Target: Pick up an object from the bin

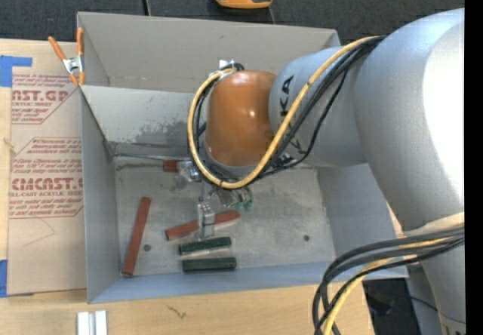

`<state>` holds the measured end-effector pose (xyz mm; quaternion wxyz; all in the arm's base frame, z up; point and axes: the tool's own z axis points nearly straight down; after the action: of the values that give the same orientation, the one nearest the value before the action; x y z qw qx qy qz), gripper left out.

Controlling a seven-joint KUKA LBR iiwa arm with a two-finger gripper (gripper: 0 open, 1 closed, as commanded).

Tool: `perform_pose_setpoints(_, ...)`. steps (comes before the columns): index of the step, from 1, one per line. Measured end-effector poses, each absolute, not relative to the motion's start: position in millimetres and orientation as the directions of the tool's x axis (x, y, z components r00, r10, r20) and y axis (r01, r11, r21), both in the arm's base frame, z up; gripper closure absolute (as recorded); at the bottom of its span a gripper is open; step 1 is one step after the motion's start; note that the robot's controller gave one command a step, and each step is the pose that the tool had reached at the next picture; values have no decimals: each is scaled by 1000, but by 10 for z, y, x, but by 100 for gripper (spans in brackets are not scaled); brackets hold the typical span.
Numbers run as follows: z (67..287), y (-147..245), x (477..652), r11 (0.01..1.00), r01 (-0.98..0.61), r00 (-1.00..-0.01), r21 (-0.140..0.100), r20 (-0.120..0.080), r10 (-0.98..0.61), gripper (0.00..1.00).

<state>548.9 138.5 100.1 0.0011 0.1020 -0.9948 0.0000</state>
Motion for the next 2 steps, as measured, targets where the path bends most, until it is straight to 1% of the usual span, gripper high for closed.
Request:
perform_pose_setpoints(1, 1069, 1184, 5462, 987, -158, -987, 1, 0, -158, 0)
perform_pose_setpoints(2, 690, 1216, 5431, 963, -269, -963, 1, 0, -269, 0)
